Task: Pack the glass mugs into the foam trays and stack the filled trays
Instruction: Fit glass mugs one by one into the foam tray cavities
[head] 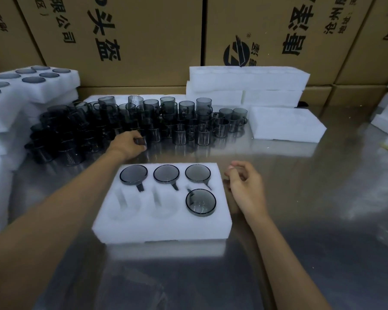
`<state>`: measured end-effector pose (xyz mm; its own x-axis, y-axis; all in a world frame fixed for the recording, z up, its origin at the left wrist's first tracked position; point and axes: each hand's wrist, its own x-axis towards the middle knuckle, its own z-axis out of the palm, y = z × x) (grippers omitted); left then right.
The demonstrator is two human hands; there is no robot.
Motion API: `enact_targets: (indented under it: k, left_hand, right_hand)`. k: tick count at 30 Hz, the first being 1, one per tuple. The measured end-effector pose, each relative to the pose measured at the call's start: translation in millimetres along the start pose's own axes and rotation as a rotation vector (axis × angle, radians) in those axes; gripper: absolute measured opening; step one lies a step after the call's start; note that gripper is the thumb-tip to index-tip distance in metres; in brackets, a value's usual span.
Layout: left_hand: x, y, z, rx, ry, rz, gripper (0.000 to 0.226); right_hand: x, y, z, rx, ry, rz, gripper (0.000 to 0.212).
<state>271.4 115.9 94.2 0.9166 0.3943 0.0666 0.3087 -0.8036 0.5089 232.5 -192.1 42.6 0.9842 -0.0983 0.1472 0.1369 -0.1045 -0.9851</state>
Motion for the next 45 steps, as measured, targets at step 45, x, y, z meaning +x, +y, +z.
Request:
enact_targets:
  k: [45]
  left_hand:
    - [-190.7, 12.6, -41.6, -0.222, -0.134, 0.556, 0.049]
  right_hand:
    - [-80.0, -76.3, 30.5, -0.332, -0.443, -0.46, 0.02]
